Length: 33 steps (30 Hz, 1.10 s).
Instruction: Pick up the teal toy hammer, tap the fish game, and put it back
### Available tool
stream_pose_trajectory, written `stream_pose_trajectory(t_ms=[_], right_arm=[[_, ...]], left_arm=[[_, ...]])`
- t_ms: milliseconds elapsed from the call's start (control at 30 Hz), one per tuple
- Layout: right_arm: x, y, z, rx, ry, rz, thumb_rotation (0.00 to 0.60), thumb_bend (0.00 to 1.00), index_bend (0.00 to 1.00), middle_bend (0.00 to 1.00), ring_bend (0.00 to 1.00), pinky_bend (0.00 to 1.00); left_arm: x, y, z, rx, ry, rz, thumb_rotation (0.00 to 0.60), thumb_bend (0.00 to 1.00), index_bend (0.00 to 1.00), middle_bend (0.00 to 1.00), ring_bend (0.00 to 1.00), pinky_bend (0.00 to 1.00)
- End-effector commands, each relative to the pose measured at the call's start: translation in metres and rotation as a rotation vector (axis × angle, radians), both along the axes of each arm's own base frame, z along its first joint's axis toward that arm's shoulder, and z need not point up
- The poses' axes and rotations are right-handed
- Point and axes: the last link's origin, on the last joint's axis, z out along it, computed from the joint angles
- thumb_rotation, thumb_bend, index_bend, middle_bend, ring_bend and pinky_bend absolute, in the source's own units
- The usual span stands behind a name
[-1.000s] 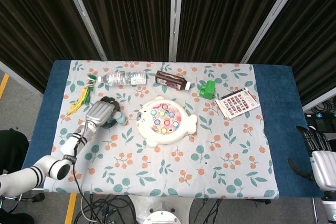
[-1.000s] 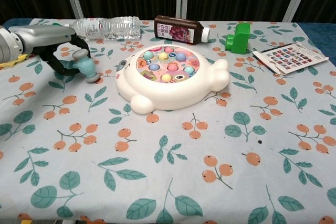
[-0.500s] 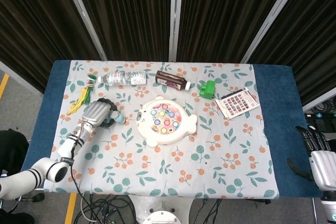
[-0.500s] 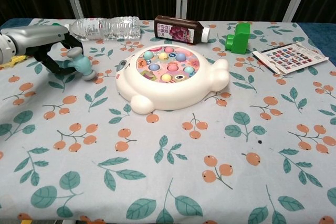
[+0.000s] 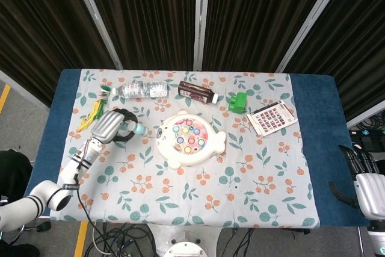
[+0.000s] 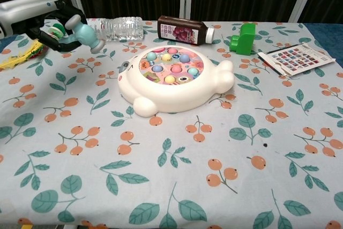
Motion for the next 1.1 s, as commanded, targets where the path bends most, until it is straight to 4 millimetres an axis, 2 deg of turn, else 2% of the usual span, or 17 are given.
stream_pose_trajectory(t_ms=[33, 133, 333, 433, 700, 867, 1100], right_arm=[[0.0, 0.0, 0.0, 0.0, 0.001, 0.0, 0.6, 0.22, 0.0, 0.13, 0.0, 0.0], [0.001, 0.0, 0.0, 0.002, 0.001, -0.001, 0.6, 0.22, 0.0, 0.13, 0.0, 0.0], [0.0, 0.001, 0.001, 0.0, 0.003, -0.006, 0.6, 0.22, 0.0, 0.13, 0.0, 0.0], [-0.001, 0.002, 0.001, -0.001, 0.003, -0.008, 0.6, 0.22, 0.0, 0.13, 0.0, 0.0], [-0.003, 0.001, 0.001, 0.002, 0.003, -0.012, 0.6, 0.22, 0.0, 0.13, 0.0, 0.0], [-0.003, 0.002, 0.0, 0.005, 0.002, -0.01, 0.6, 0.22, 0.0, 0.13, 0.0, 0.0], [-0.005, 0.007, 0.002, -0.005, -0.001, -0.02, 0.6, 0.22, 0.0, 0.13, 0.0, 0.0]], left_arm=[[0.006, -0.001, -0.001, -0.006, -0.016, -0.047, 0.6, 0.52, 0.63, 0.49, 0.37, 0.4], [0.015, -0.001, -0.004, -0.007, -0.02, -0.085, 0.6, 0.52, 0.63, 0.5, 0.4, 0.44], [0.031, 0.005, -0.007, -0.007, 0.051, -0.149, 0.6, 0.52, 0.63, 0.57, 0.5, 0.59], [0.04, 0.009, -0.006, -0.01, 0.105, -0.175, 0.6, 0.52, 0.63, 0.59, 0.51, 0.61], [0.064, 0.018, -0.001, -0.049, 0.259, -0.216, 0.6, 0.52, 0.63, 0.59, 0.51, 0.61], [0.092, 0.027, 0.006, -0.101, 0.283, -0.219, 0.6, 0.53, 0.63, 0.59, 0.51, 0.6], [0.12, 0.029, 0.005, -0.096, 0.269, -0.255, 0.6, 0.53, 0.64, 0.58, 0.48, 0.45]])
